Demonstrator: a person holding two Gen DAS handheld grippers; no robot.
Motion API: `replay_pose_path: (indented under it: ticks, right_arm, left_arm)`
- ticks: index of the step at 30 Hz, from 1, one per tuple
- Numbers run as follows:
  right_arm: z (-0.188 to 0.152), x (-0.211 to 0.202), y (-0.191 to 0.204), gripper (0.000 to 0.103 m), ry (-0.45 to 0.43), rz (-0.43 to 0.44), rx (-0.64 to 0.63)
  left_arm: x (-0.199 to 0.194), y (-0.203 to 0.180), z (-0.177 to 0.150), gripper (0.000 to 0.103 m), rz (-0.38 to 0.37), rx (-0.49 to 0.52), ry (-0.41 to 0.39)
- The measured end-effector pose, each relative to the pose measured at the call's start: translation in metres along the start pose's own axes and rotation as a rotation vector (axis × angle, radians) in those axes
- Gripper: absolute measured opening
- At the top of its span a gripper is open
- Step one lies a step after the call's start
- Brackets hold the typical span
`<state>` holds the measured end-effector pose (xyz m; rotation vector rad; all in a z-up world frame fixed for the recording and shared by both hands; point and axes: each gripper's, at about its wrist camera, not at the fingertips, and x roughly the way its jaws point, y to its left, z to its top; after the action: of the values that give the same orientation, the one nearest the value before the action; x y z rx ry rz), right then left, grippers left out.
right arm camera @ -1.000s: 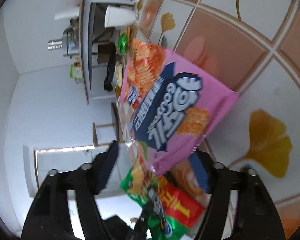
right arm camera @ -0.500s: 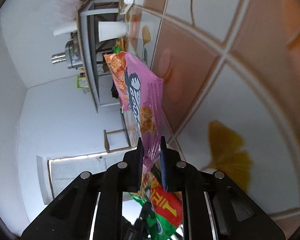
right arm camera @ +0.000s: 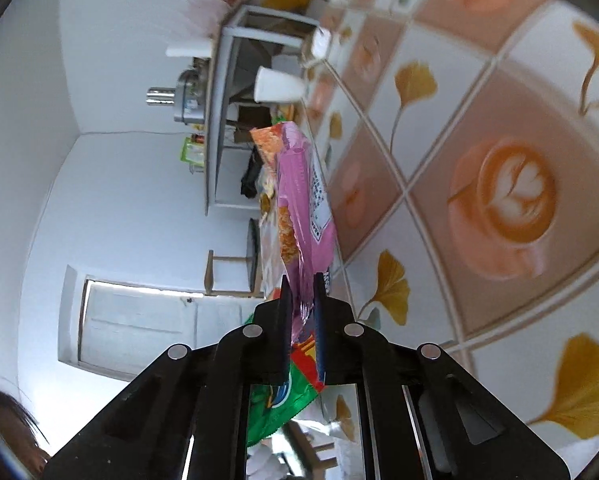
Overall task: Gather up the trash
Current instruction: 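Grasp the pink Gouyer snack bag with the right gripper while the left holds the green bag, then carry the green and pink bags to the blue wastebasket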
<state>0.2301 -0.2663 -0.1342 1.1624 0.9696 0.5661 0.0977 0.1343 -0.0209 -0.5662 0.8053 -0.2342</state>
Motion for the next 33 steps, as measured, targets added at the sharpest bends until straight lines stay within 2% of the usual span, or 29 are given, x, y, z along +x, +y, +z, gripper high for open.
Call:
replay_pose_path:
  ticks: [10, 21, 33]
  right_arm:
    - [-0.001, -0.027, 0.009, 0.007, -0.054, 0.041, -0.063]
    - [0.000, -0.052, 0.006, 0.007, -0.112, 0.080, -0.069]
    - [-0.003, -0.128, -0.018, 0.007, -0.264, 0.103, -0.048]
  left_arm:
    - [0.001, -0.039, 0.013, 0.022, -0.063, 0.088, -0.026]
    - [0.003, -0.076, 0.023, 0.022, -0.083, 0.197, -0.050]
    - [0.019, -0.124, 0.021, 0.022, -0.138, 0.300, -0.031]
